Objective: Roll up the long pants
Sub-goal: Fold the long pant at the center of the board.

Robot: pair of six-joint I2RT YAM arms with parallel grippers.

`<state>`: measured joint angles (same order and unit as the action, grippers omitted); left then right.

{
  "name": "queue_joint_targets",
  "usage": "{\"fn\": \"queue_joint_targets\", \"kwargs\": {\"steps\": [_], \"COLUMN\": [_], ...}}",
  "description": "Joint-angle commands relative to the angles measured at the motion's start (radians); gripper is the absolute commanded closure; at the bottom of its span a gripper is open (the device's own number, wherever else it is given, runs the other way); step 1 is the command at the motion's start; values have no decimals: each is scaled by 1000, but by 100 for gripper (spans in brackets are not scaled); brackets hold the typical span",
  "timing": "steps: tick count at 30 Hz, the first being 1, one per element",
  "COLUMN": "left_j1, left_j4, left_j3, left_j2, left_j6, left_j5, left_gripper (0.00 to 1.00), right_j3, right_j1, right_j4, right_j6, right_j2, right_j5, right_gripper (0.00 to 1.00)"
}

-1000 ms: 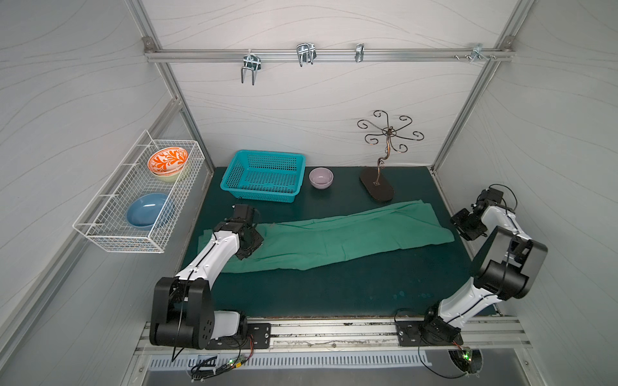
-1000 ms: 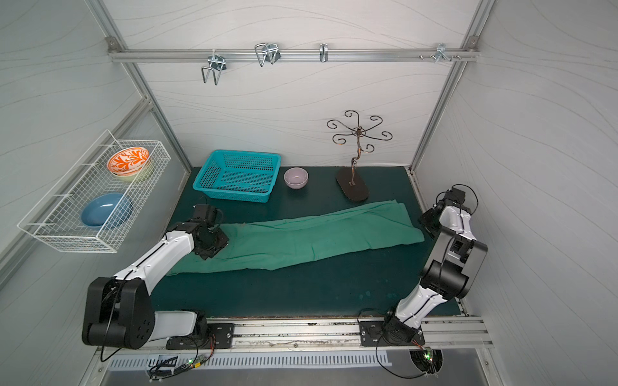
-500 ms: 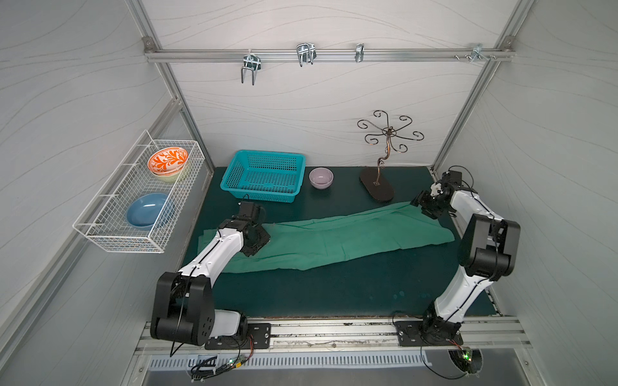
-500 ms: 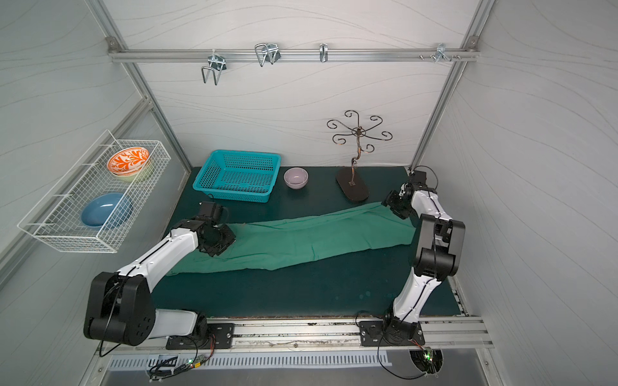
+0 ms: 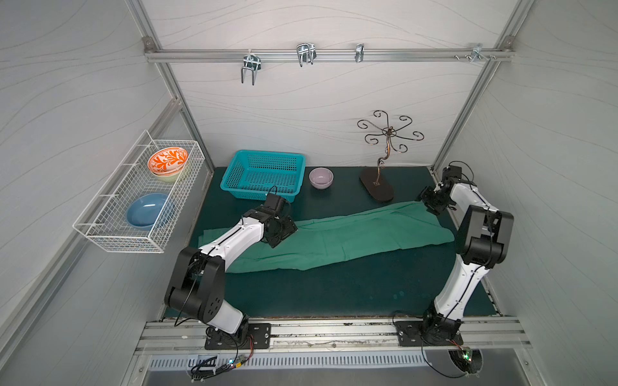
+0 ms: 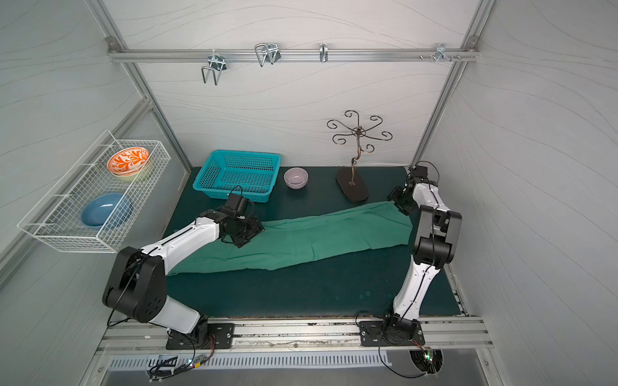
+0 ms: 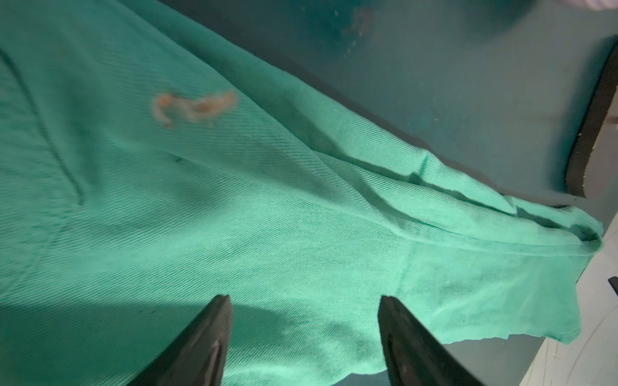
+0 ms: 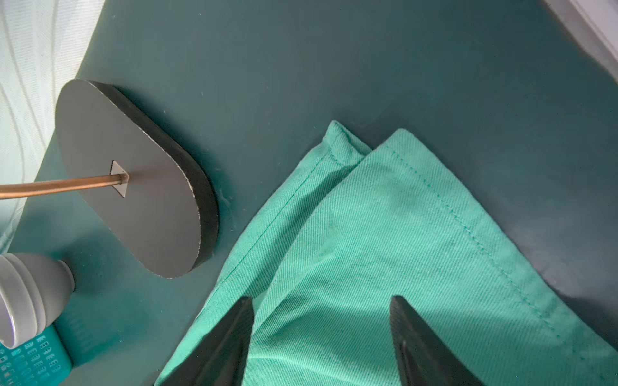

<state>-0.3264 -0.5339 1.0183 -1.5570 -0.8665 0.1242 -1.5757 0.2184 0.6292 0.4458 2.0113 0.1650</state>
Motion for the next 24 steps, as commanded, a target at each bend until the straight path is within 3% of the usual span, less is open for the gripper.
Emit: {"fn": "queue_joint_targets", "kwargs": {"steps": [1, 17, 20, 24], "left_j1": [-2, 0, 0, 1], "left_j4": [68, -73, -123, -153], "left_j3": [67, 296, 339, 371], "left_j2": [-55, -316, -348, -374], "left_j6": [-23, -82, -86, -91], "left_j5": [25, -1, -17, -30], "left_gripper": [26, 56, 68, 98], "right_j3": [24, 75, 80, 87], "right_j1": [8, 111, 123, 133], "right_j4": [12, 6, 7, 7], "right_j6": [20, 27, 26, 33], "right_j2": [-13, -112, -129, -147], "right_j5": [0, 27, 29, 29], "right_gripper": [32, 34, 35, 35]}}
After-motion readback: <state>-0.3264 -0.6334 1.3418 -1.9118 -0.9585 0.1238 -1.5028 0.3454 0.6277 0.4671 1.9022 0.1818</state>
